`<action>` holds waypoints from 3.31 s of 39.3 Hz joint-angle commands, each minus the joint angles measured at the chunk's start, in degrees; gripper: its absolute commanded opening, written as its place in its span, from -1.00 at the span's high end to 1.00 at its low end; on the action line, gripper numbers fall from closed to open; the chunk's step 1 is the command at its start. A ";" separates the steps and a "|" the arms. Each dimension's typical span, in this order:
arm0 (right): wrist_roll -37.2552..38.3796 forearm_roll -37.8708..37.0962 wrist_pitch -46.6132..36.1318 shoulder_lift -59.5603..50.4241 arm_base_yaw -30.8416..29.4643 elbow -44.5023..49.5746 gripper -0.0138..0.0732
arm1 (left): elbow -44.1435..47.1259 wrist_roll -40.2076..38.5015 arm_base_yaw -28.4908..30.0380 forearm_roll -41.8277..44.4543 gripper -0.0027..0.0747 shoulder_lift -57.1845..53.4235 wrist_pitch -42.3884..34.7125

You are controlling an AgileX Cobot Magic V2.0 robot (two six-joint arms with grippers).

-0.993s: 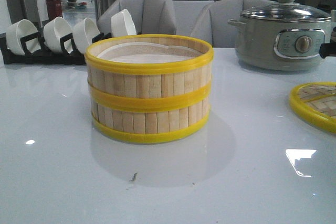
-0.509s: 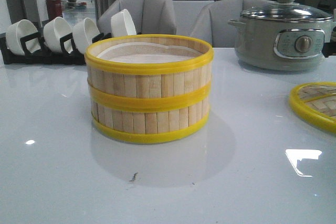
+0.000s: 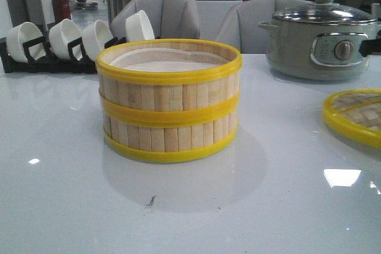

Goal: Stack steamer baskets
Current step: 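Grip the woven bamboo lid's center hub with the right gripper and lift, then lower the lid onto the top basket with the right gripper, then open the right gripper and raise it off the lid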

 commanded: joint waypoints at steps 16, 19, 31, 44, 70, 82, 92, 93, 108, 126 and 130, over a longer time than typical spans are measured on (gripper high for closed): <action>-0.24 2.59 4.61 -7.50 14.36 -20.81 0.55 | -1.54 -0.29 -0.55 0.16 0.71 -0.01 -4.51; -0.24 3.23 4.39 -7.27 17.47 -23.22 0.55 | -1.54 -0.29 -0.55 0.16 0.71 -0.01 -4.51; -0.24 3.67 3.72 -2.68 30.70 -30.83 0.55 | -1.54 -0.29 -0.55 0.16 0.71 -0.01 -4.51; -0.24 3.67 5.82 3.70 37.02 -35.54 0.55 | -1.54 -0.29 -0.55 0.16 0.71 -0.01 -4.51; -0.24 3.75 6.25 6.53 38.33 -35.54 0.55 | -1.54 -0.29 -0.55 0.16 0.71 -0.01 -4.51; -0.24 3.75 5.93 6.53 38.33 -35.54 0.55 | -1.54 -0.29 -0.55 0.16 0.71 -0.01 -4.51; -0.24 3.75 6.61 6.53 38.33 -35.54 0.47 | -1.54 -0.29 -0.55 0.16 0.71 -0.01 -4.51; -0.24 3.82 6.73 6.53 38.33 -35.54 0.42 | -1.54 -0.29 -0.55 0.16 0.71 -0.01 -4.51; 0.39 4.04 5.87 5.23 38.12 -35.54 -0.42 | -1.54 -0.29 -0.55 0.16 0.71 -0.01 -4.51; 0.39 2.37 3.41 -4.31 32.06 -33.07 -0.42 | -1.54 -0.29 -0.55 0.16 0.71 -0.01 -4.51; 0.39 2.37 1.25 -8.95 29.20 -28.11 -0.42 | -1.54 -0.29 -0.55 0.16 0.71 -0.01 -4.51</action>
